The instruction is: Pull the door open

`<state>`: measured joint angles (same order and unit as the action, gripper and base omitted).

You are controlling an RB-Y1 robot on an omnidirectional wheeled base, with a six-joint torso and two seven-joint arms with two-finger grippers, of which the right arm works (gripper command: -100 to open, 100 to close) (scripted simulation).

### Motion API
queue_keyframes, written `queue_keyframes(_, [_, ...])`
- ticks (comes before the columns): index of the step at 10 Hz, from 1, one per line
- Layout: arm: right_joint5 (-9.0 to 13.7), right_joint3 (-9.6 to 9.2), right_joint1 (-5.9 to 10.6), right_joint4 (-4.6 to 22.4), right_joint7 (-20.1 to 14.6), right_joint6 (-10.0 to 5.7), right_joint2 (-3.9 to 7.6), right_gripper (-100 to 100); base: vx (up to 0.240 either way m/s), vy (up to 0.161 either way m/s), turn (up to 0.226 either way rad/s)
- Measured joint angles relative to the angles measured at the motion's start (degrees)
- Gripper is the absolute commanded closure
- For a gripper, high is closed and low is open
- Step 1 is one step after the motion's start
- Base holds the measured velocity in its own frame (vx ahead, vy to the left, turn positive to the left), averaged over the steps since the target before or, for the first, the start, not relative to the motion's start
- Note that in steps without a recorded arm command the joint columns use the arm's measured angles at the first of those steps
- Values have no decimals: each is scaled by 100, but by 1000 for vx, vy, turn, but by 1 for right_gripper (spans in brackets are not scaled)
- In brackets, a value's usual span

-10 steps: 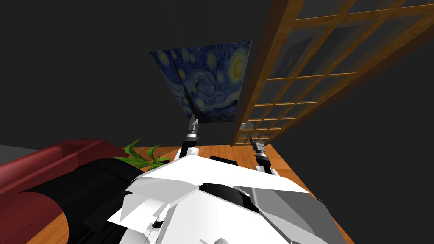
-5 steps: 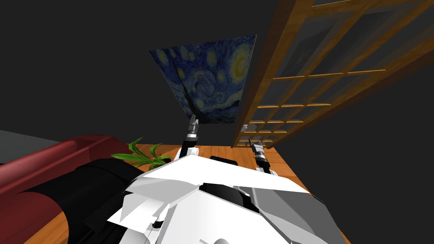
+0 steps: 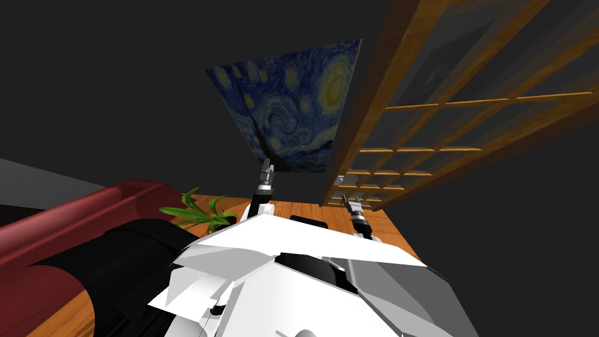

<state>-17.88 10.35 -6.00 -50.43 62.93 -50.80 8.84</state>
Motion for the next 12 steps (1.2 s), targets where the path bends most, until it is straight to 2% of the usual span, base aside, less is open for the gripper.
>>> queue_keyframes(4, [-141, 64, 216, 592, 413, -116, 24, -100, 65, -38, 76])
queue_keyframes(5, [-144, 67, 224, 614, 433, -130, 26, -100, -19, -5, 142])
queue_keyframes(7, [-7, 191, 307, 857, 631, -86, 6, -100, -34, -21, 116])
queue_keyframes(8, [48, 231, 262, 821, 714, -9, -20, -100, -17, -25, 70])
queue_keyframes(11, [237, 391, 463, 1218, 999, 25, -52, -100, 11, -42, 115])
queue_keyframes(12, [302, 435, 496, 1254, 1105, 78, -94, -100, 44, -81, 100])
